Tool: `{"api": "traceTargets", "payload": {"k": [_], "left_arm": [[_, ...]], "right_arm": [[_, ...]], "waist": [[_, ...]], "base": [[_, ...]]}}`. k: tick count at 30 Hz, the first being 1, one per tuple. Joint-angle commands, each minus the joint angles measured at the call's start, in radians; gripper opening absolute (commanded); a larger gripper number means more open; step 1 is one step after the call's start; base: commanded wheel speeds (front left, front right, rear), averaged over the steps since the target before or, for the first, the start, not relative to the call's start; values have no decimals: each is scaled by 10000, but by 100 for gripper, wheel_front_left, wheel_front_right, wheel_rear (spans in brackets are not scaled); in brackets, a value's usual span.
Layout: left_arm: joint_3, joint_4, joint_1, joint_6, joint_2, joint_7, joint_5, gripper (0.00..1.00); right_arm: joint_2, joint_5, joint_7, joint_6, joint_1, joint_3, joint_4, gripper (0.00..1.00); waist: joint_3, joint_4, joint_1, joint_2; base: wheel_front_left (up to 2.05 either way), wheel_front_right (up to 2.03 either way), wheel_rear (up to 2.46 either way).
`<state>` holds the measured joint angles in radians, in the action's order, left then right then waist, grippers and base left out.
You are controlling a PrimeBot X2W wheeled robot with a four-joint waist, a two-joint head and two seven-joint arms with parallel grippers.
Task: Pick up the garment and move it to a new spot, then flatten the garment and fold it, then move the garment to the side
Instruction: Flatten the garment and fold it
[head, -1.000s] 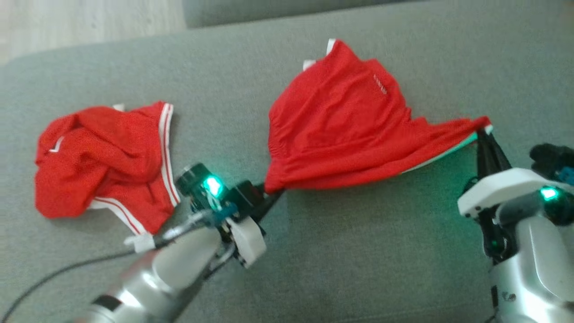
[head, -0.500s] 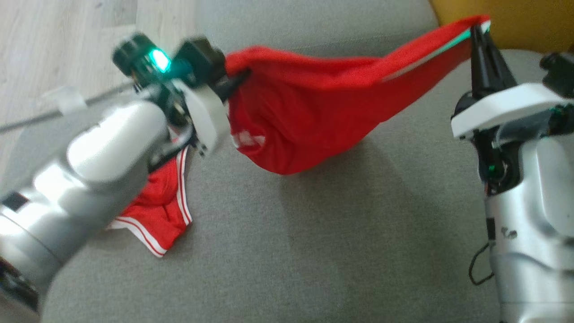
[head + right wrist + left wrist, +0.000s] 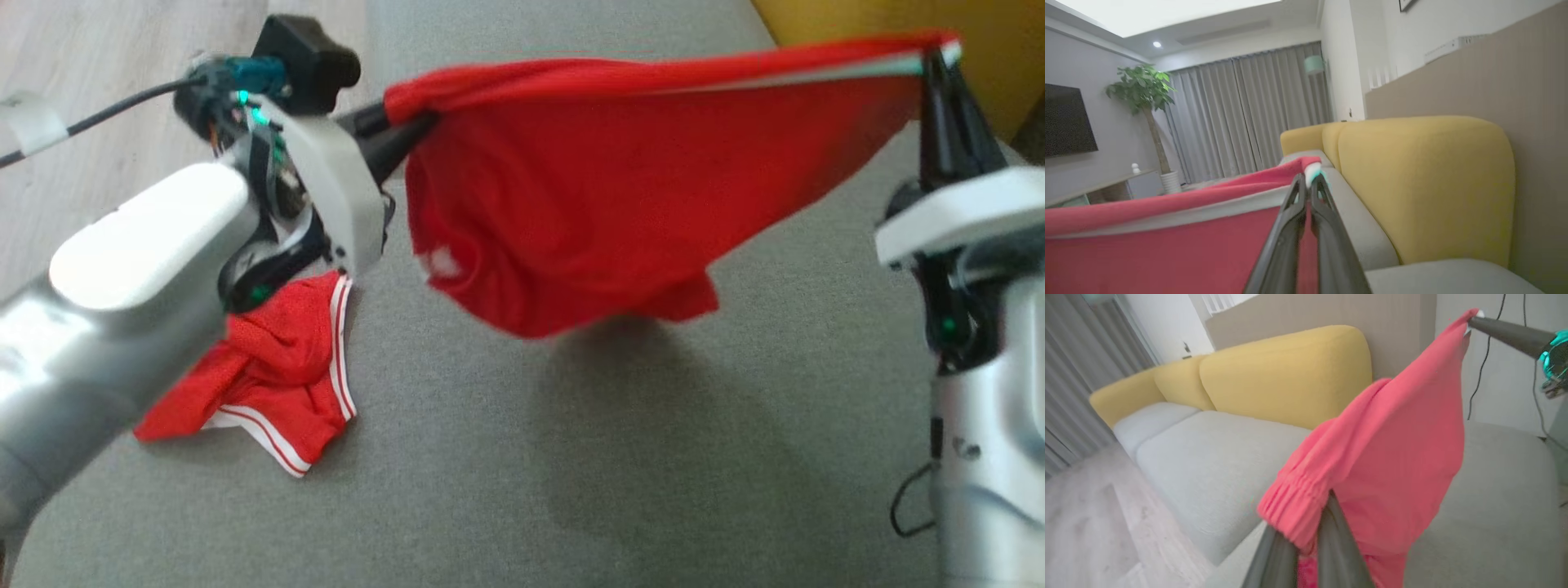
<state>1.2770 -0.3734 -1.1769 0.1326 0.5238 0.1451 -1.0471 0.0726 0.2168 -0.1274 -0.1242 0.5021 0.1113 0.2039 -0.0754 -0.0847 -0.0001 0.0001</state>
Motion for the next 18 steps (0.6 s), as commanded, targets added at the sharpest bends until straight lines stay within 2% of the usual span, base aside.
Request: {"api": "traceTargets", "payload": {"k": [1,6,11,15,18], "left_arm": [[-506,96,-333,-19,372,42,-155,0],[-635,368,-37,-19,603,432,-1085,0],[-1145,309,-291,-27,572,864,-2071,0],[-1637,-27,-1291,-122,608,1279,-2335,0],[-2061,-728,-2363,-289,508,1087,-2063,0]], "right_arm": [[-49,-53,-103,-65,300,-96,-380,0],[-103,-33,-588,-65,207,220,-353,0],[-115,7,-929,-65,783,-110,-109,0],[-82,167,-1035,-65,2306,-487,538,0],[-69,200,-628,-65,4028,-796,1528,0]], "waist": [[25,0,1,-1],[361,-37,1,-1],[1188,-178,1,-1],[2394,-464,1,-1],[3126,-730,1,-1]], "base": [[0,0,0],[0,0,0],[0,0,0],[0,0,0],[0,0,0]]}}
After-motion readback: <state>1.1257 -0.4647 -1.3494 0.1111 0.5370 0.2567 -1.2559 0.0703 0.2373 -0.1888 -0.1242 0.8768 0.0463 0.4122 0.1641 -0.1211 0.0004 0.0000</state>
